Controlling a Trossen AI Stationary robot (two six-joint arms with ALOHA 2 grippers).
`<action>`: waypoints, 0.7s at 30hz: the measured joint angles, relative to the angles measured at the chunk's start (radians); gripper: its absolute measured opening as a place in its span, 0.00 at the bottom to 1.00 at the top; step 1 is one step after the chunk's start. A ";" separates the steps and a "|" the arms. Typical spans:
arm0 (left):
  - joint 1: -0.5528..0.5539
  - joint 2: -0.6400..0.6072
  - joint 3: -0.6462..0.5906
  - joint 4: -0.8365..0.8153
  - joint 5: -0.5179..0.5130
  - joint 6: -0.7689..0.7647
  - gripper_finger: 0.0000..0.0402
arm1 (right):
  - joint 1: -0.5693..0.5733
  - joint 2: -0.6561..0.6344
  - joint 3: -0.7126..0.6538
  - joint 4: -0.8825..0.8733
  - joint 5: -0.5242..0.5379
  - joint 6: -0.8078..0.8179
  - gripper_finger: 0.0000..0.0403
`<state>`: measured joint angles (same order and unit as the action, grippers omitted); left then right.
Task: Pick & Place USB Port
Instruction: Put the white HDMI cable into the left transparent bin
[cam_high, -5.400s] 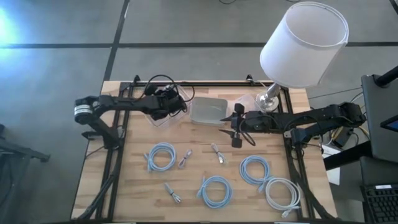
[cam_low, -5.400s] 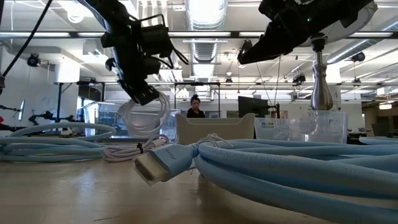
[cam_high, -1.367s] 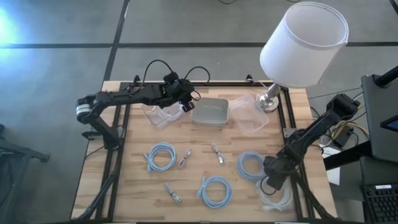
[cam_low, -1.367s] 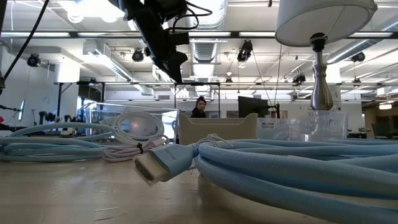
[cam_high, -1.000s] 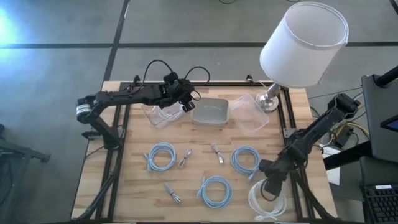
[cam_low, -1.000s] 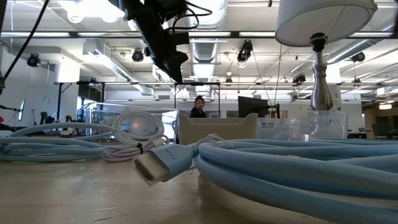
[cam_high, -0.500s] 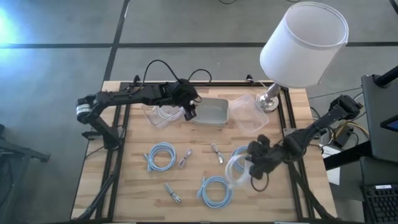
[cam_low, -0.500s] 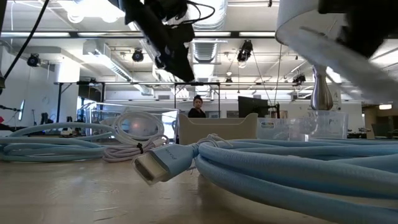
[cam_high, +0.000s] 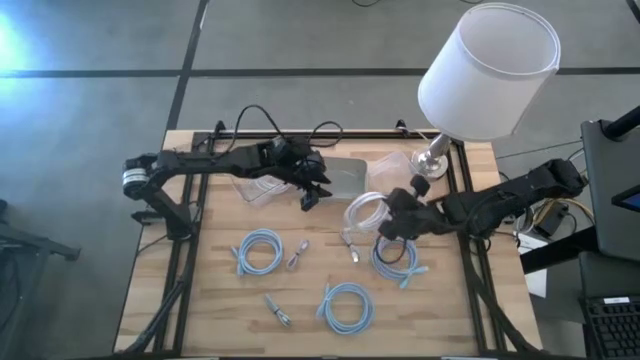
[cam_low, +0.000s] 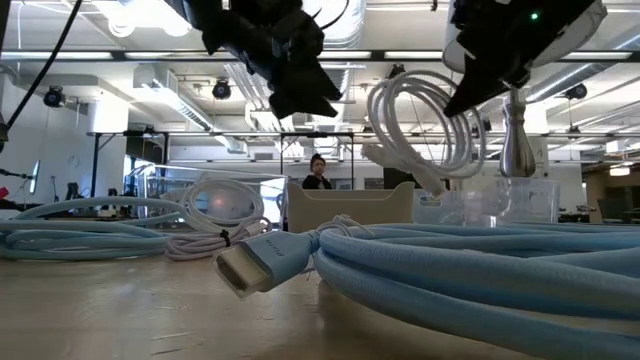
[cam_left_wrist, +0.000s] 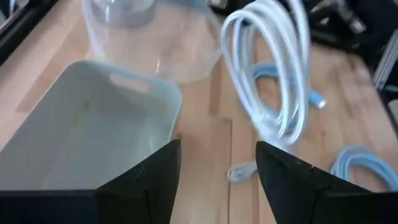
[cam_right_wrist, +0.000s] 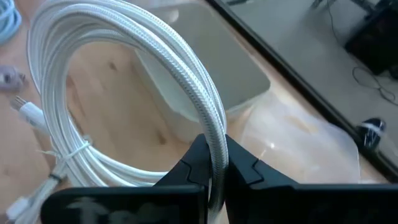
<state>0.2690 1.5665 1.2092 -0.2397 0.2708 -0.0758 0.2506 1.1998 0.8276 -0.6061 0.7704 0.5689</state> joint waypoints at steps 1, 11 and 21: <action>-0.006 0.000 -0.016 0.039 0.001 -0.009 0.53 | -0.012 0.000 0.000 0.020 0.000 -0.018 0.03; -0.049 0.005 -0.121 0.321 0.006 -0.097 0.53 | -0.098 0.000 -0.001 0.150 -0.003 -0.138 0.03; -0.064 0.005 -0.130 0.355 0.006 -0.118 0.53 | -0.128 0.022 -0.002 0.159 -0.003 -0.181 0.03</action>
<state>0.2054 1.5719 1.0790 0.1156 0.2764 -0.1943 0.1230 1.2223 0.8257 -0.4471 0.7676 0.3876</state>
